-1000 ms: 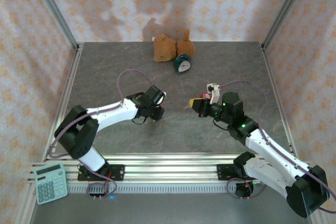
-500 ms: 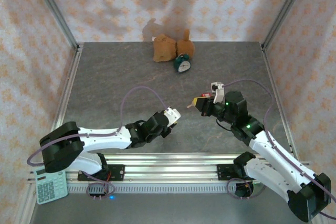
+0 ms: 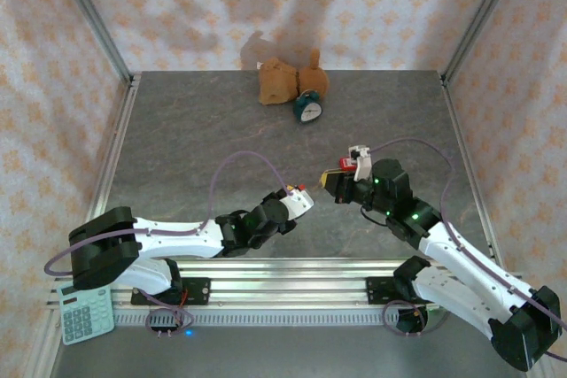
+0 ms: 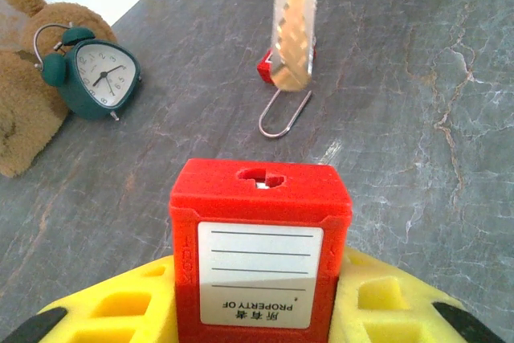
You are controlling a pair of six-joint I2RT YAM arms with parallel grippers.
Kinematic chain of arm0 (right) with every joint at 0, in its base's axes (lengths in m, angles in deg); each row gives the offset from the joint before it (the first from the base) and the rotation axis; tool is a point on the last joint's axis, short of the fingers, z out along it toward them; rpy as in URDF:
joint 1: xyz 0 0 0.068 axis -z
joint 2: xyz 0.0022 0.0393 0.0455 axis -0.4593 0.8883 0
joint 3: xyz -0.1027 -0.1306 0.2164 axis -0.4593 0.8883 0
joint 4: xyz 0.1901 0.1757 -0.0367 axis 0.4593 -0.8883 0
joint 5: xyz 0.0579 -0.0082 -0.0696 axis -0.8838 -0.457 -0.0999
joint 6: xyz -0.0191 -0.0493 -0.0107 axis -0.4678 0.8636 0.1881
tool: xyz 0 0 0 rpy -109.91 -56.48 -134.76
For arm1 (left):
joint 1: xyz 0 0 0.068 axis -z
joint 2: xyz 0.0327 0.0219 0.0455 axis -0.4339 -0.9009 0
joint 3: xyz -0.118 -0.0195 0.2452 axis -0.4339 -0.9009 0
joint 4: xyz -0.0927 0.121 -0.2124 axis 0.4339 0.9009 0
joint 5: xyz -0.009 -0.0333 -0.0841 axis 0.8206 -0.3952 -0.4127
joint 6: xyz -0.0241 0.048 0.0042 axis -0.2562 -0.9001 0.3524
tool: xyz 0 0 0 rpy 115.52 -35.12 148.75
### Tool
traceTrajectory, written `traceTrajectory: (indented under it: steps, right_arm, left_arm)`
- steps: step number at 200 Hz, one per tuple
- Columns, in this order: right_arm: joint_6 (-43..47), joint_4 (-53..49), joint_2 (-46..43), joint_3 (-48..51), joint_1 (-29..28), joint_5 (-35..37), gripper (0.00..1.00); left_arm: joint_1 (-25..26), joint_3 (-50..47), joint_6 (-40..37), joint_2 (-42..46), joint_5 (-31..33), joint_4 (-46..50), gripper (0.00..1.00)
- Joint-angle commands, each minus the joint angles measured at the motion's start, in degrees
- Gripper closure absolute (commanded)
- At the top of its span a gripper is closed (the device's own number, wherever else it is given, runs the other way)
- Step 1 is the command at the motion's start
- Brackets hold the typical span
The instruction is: Unlock with the key
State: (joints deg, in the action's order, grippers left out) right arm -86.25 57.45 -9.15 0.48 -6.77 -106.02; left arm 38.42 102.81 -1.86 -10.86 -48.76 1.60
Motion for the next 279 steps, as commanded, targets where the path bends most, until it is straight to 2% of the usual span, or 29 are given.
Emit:
traceTrajectory:
  steps: [1,45,279]
  right_arm:
    - [-1.02,2.78,0.1,1.06,-0.44,0.64,0.9]
    - [-1.04,3.05,0.3,1.5,-0.57,0.64,0.9]
    - [-0.38,4.68,2.61,2.56,-0.61,1.46,0.91]
  left_arm:
    - [0.3,1.72,-0.06,0.39,0.87,-1.7,0.69]
    - [0.35,2.67,2.25,0.02,-1.41,-1.11,0.69]
    - [2.13,4.55,1.14,0.61,-0.9,1.49,0.72]
